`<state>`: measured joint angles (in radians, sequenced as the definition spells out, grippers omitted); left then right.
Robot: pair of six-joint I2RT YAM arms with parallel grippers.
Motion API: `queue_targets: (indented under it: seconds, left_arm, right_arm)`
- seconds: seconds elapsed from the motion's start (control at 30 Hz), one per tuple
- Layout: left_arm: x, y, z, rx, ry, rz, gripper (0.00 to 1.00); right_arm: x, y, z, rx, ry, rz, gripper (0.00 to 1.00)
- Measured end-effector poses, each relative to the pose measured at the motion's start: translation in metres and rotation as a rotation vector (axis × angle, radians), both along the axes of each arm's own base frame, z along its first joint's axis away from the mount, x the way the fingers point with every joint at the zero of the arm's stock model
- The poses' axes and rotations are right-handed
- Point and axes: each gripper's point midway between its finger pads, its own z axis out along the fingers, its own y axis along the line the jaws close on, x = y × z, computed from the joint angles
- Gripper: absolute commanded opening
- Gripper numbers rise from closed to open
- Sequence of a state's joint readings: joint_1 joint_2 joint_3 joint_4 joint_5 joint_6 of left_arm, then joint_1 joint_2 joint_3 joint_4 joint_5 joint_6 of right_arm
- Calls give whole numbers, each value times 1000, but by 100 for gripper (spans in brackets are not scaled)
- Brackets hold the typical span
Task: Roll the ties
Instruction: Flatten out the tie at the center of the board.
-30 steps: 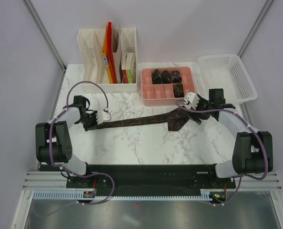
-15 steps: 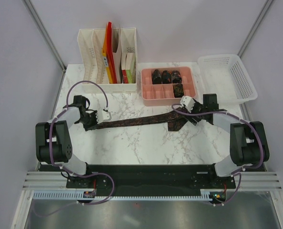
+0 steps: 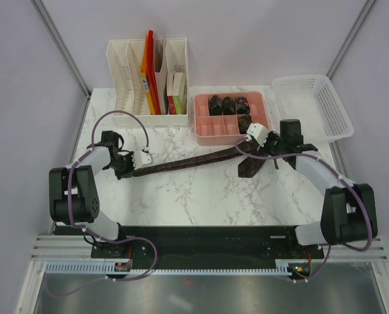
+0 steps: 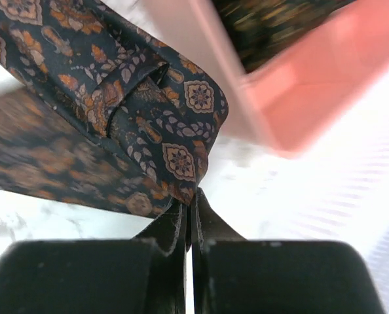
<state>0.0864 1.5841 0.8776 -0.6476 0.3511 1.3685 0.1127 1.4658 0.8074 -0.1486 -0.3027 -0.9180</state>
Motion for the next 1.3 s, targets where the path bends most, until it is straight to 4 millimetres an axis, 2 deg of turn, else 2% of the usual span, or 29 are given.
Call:
queue_targets:
  seconds: [0.03, 0.07, 0.13, 0.23, 0.27, 0.3, 0.33, 0.4, 0.43, 0.47, 0.53, 0.57, 0.6, 0.63, 0.67, 0.73, 0.77, 0.8, 0.9, 1.0, 1.17, 1.3]
  left_arm:
    - [0, 0, 0, -1, -1, 0, 20]
    - [0, -1, 0, -4, -1, -2, 20]
    - [0, -6, 0, -24, -2, -10, 18]
    - [-1, -15, 2, -61, -4, -28, 15]
    - [-1, -17, 3, -65, -6, -31, 14]
    - [-1, -17, 3, -66, -6, -31, 12]
    - [-1, -16, 2, -64, -5, -28, 11]
    - [-2, -12, 2, -57, -2, -19, 10]
    - [-2, -10, 1, -53, -1, -12, 9]
    - [-2, -7, 1, -47, 1, -5, 7]
    - [-1, -3, 0, -44, 2, 7, 6]
    - [-1, -2, 0, -43, 1, 11, 5]
    - [0, 0, 0, -43, 0, 16, 4]
    - [0, 1, 0, -42, 0, 21, 4]
    - [0, 3, 0, -42, -1, 26, 3]
    - [1, 6, 0, -40, -3, 36, 3]
    - [1, 8, 0, -37, -3, 39, 2]
    - [2, 10, 0, -30, -5, 42, 2]
    - [5, 20, 0, -3, -13, 46, 2]
    - [9, 34, 1, 25, -22, 58, 2]
    - [7, 57, 1, 68, -33, 59, 4]
    - [4, 58, 3, 78, -39, 32, 5]
  right_arm:
    - [1, -1, 13, -11, -25, 5, 0]
    - [2, -3, 37, -36, -63, 23, 0]
    - [5, -4, 105, -80, -193, 63, 0]
    - [-1, 7, 181, -119, -337, 134, 0]
    - [-6, 14, 194, -129, -362, 162, 0]
    - [-10, 23, 196, -141, -365, 192, 0]
    - [-15, 30, 191, -156, -351, 216, 0]
    - [-24, 50, 158, -193, -274, 272, 0]
    - [-30, 60, 135, -217, -223, 305, 0]
    - [-39, 72, 102, -247, -144, 351, 0]
    - [-62, 82, 43, -313, 15, 422, 0]
    - [-76, 83, 19, -343, 91, 452, 0]
    - [-86, 83, 4, -364, 144, 469, 1]
    - [-99, 82, -11, -385, 209, 488, 5]
    - [-106, 81, -19, -396, 246, 493, 20]
    - [-111, 80, -24, -397, 280, 484, 33]
    - [-113, 79, -24, -399, 291, 481, 56]
    - [-115, 77, -24, -399, 304, 480, 59]
    - [-120, 73, -22, -382, 338, 467, 61]
    - [-112, 67, -7, -338, 350, 425, 61]
    - [-69, 43, 28, -247, 304, 297, 51]
    - [-29, 31, 33, -153, 334, 217, 37]
